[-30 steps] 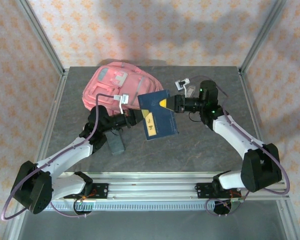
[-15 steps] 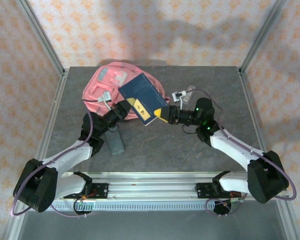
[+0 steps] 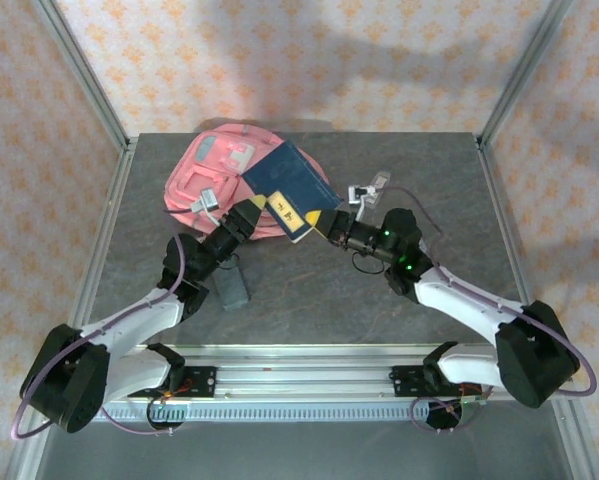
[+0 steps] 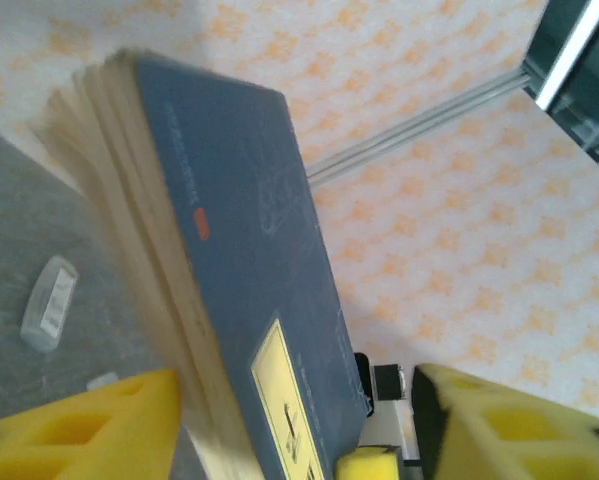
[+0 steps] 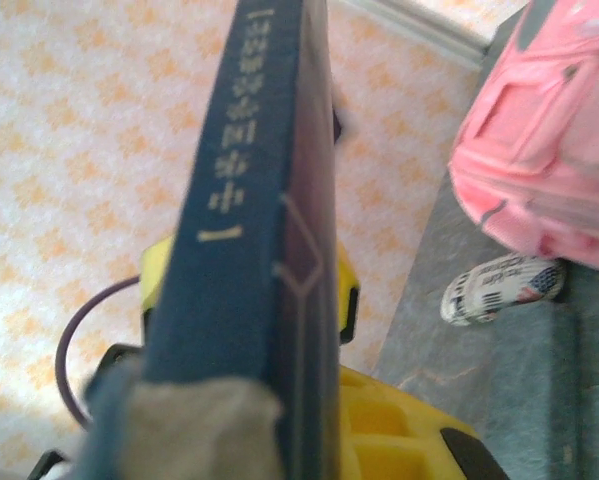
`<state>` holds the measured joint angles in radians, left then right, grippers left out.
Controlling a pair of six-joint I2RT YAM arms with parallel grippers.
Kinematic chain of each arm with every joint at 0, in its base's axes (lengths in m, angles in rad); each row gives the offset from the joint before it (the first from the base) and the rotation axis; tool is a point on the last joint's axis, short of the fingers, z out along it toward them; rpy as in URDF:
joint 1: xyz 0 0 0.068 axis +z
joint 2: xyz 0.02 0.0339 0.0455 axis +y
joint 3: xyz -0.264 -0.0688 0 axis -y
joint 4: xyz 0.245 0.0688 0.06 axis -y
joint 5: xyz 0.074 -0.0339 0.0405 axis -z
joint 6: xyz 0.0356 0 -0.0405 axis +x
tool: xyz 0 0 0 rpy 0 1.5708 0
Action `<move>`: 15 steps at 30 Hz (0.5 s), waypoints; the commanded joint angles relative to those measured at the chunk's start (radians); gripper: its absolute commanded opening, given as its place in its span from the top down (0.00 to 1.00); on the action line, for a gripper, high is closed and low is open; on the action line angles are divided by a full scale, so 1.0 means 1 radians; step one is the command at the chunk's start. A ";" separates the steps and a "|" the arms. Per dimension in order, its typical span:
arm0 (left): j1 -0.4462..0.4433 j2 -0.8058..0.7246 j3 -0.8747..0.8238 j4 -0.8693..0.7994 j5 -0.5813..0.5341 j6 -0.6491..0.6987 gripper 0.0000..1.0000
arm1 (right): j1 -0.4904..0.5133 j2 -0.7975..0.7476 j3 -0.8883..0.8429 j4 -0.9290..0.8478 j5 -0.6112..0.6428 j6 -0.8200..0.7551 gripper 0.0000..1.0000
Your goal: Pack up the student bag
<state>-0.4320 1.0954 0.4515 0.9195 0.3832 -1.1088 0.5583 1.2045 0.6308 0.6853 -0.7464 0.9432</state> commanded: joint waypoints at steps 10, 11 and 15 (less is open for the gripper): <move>0.000 0.209 0.465 -0.965 -0.284 0.564 0.23 | -0.271 -0.298 -0.006 -0.377 0.143 -0.180 1.00; -0.002 0.259 0.520 -1.020 -0.305 0.592 0.24 | -0.288 -0.305 -0.008 -0.394 0.146 -0.182 1.00; -0.024 0.455 0.724 -1.192 -0.406 0.683 0.29 | -0.340 -0.303 -0.009 -0.450 0.152 -0.193 1.00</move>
<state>-0.4374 1.4658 1.0729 -0.0376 0.0906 -0.5636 0.2413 0.9127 0.6022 0.2848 -0.6197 0.7982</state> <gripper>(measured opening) 0.714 0.084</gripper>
